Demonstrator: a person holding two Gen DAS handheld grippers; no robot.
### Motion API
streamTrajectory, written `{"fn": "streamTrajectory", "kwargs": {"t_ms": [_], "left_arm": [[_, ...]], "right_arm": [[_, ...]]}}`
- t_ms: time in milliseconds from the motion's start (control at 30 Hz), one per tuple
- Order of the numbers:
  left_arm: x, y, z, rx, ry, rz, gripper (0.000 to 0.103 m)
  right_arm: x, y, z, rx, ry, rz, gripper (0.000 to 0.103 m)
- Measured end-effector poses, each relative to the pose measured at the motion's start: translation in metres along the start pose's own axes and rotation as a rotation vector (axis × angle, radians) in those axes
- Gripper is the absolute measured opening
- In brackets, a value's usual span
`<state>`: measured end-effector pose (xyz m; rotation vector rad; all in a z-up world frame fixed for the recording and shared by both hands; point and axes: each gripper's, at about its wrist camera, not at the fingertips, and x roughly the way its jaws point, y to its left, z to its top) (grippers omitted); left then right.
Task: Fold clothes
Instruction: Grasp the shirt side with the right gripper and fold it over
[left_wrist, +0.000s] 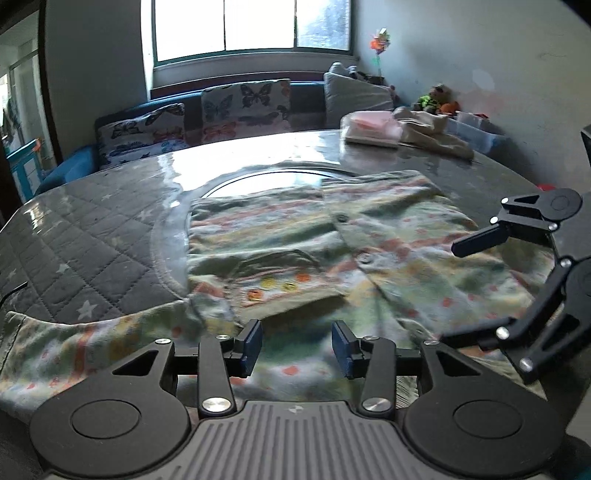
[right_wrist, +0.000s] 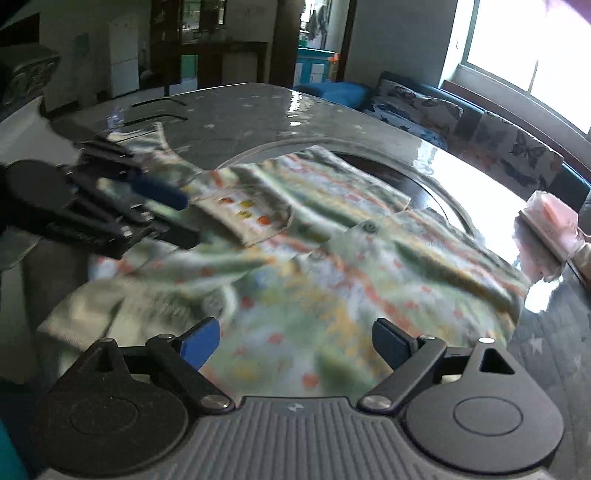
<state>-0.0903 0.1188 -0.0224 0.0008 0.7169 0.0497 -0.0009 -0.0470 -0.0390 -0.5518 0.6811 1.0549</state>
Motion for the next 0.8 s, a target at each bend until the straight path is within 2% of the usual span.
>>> {"fn": "streamTrajectory", "kwargs": {"t_ms": [200,367,500,800], "left_arm": [[0.0,-0.009,-0.007,0.02,0.016,0.004,0.048],[-0.008,-0.017,0.002,0.031,-0.01,-0.003,0.05],[-0.011,-0.034,0.008,0.06,-0.033,-0.044,0.052],[-0.011,-0.072,0.017,0.125,-0.054,-0.113,0.062]], "right_arm": [[-0.026,-0.001,-0.029,0.048,0.002,-0.013,0.095],[-0.059,-0.014,-0.05,0.137,-0.034,-0.069,0.095],[-0.084,-0.034,-0.07,0.235,-0.064,-0.163,0.095],[-0.119,-0.095,-0.129,0.513,-0.088,-0.459,0.089]]}}
